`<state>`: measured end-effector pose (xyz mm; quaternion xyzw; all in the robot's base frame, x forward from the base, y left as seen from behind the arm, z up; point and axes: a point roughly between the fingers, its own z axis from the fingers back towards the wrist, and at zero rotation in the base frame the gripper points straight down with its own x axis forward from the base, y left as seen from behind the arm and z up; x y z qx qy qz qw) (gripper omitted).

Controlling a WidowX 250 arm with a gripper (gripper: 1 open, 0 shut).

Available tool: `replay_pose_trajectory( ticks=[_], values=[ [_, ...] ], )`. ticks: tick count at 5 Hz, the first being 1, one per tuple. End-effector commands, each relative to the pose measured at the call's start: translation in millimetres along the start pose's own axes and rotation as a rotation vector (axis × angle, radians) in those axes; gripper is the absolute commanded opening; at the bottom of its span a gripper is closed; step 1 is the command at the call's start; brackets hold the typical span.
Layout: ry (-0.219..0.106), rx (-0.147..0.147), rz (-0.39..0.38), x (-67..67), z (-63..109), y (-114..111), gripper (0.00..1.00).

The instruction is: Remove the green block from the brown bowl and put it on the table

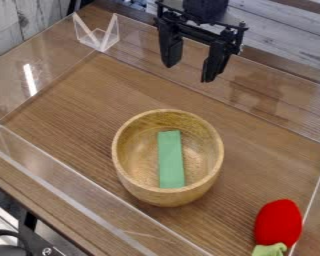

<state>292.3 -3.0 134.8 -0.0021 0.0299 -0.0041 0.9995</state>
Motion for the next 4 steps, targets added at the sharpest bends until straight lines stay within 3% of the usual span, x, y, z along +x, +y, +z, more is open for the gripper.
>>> replay_pose_trajectory(
  ticks=[1,2,3,4],
  values=[
    [0.025,-0.005,0.049,-7.8,-11.7,-1,1.0],
    [0.031,-0.03,0.164,-31.9,-28.1,-2,1.0],
    [0.011,-0.05,0.242,-52.1,-43.8,-3,1.0],
    [-0.011,-0.08,0.299,-61.5,-58.5,-5,1.0]
  ],
)
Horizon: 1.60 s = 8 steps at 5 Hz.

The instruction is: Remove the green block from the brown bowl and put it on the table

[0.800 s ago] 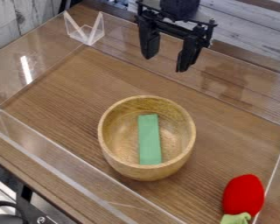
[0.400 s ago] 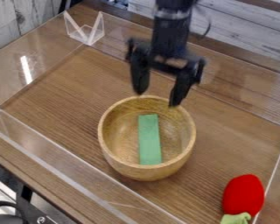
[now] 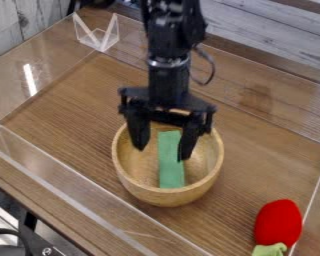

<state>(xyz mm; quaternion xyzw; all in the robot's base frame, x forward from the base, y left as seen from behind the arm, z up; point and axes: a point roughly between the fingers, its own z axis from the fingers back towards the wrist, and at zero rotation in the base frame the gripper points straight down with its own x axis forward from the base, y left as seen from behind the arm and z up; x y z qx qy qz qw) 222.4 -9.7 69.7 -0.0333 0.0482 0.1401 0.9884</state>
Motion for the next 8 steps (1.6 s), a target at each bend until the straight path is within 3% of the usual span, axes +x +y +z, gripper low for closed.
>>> replay_pose_trajectory(
  ticks=[1,3,4,7,8],
  values=[
    [-0.083,-0.044,0.063,3.0,-0.1,0,1.0],
    [-0.164,-0.098,0.147,7.9,-11.9,-2,1.0],
    [-0.194,-0.107,0.164,12.4,-16.7,-3,1.0],
    [-0.232,-0.096,0.182,20.5,-29.6,-7,1.0],
    [-0.244,-0.09,0.184,22.0,-32.5,-8,0.0]
  ],
)
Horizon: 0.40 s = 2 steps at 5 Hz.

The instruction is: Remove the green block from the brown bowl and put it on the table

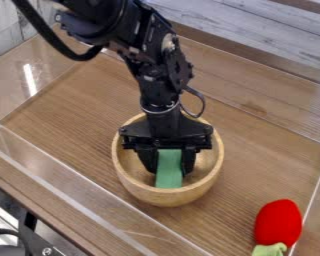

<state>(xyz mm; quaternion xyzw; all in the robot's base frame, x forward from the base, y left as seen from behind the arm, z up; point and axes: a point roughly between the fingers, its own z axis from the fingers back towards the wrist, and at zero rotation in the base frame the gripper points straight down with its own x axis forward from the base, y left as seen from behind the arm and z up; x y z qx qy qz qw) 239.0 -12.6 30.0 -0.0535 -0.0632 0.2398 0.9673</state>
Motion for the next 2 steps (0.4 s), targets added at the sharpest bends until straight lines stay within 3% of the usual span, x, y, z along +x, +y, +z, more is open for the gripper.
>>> replay_pose_trajectory(
  ticks=[1,2],
  values=[
    [-0.051,-0.009,-0.021,1.7,7.6,-6.4,0.0],
    [-0.078,-0.012,-0.033,-0.4,12.1,-9.4,0.0]
  ],
)
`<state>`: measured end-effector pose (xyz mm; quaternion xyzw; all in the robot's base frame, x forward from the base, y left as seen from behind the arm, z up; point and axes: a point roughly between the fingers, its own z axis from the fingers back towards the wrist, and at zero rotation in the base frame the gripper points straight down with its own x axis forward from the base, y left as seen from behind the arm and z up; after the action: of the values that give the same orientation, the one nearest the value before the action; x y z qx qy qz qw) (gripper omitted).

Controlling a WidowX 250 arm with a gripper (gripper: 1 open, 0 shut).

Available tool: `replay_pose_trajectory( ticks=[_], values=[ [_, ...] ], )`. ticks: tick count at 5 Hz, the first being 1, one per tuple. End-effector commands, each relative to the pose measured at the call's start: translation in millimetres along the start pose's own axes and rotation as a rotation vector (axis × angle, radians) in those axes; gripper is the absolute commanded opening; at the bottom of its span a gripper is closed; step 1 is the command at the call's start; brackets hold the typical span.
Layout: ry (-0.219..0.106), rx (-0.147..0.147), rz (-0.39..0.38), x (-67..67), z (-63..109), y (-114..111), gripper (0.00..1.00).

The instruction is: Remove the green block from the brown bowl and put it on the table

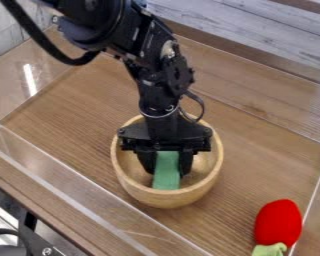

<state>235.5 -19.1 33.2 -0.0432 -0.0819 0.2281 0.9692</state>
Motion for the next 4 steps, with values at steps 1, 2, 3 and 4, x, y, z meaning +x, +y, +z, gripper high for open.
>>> replay_pose_trajectory(
  ticks=[1,2,3,4],
  values=[
    [-0.063,-0.024,-0.018,4.5,14.3,-7.9,0.0],
    [-0.085,-0.021,-0.031,3.3,16.9,-10.1,0.0],
    [-0.099,-0.016,-0.04,2.2,19.4,-12.1,0.0],
    [-0.102,-0.015,-0.044,2.6,19.8,-11.6,0.0]
  ],
)
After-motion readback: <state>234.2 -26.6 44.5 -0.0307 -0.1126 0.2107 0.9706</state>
